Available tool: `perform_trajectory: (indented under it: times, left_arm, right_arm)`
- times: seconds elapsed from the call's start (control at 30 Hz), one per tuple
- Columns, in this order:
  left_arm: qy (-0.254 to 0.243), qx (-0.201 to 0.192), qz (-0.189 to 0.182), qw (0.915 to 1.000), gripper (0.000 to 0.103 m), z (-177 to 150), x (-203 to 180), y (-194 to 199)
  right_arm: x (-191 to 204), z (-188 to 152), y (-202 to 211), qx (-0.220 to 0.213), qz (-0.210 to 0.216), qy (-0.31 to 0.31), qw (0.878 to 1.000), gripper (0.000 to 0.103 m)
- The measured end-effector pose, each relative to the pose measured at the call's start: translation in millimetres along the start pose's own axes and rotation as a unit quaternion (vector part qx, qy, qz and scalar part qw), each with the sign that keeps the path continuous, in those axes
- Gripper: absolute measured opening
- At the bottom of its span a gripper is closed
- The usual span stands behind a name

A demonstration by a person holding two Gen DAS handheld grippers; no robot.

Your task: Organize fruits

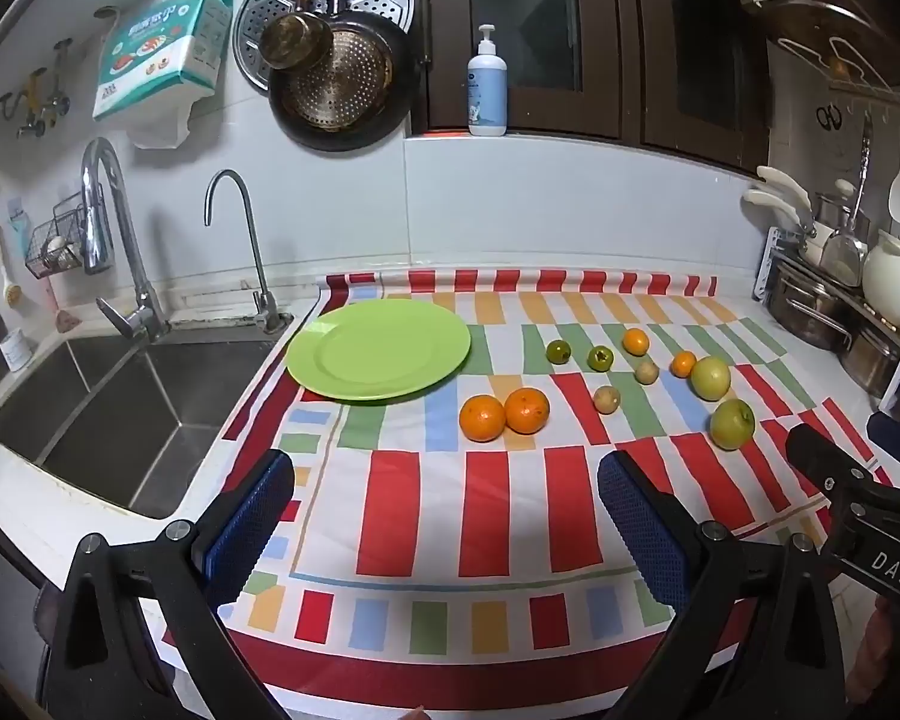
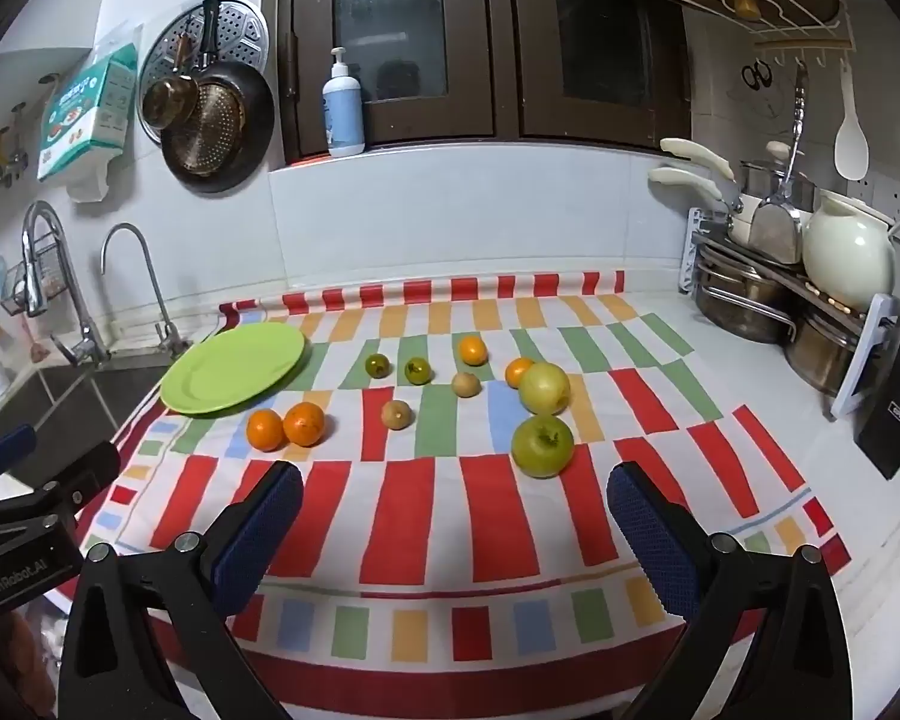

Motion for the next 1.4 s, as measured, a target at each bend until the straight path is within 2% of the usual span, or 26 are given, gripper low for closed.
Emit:
perform_trajectory:
  times: [0.2, 0.37, 0.53, 1.4]
  left_arm:
    - [-0.005, 0.002, 0.004, 1.0, 0.103, 5.6, 3.2, 6.1]
    - [-0.015, 0.004, 0.015, 0.9998, 0.103, 7.6, 0.2, 8.9]
    - [-0.014, 0.012, -0.001, 0.9998, 0.103, 5.6, -1.3, 4.8]
    - [-0.017, 0.001, -0.001, 0.9999, 0.103, 6.1, -3.1, 12.7]
  right_arm:
    - [-3.2, 1.8, -1.6, 0.002, 0.004, 0.0, 1.0, 0.103]
    - [10.1, 5.0, 2.7, 0.004, 0.005, 0.003, 1.0, 0.102]
    - [4.8, 5.1, 3.0, -0.002, 0.005, 0.008, 1.0, 0.102]
    - [8.4, 11.0, 15.4, -0.013, 0.015, 0.011, 1.0, 0.102]
Point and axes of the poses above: each gripper's, at about its wrist camera, not at the fingertips, and y roughly against the way its jaws point, x to its left, z to its top, the point moved 6 cm from there along -y, roughly the way its jaws point, and after that the axes turned 3 degrees about -y, right-handed, at the moved point
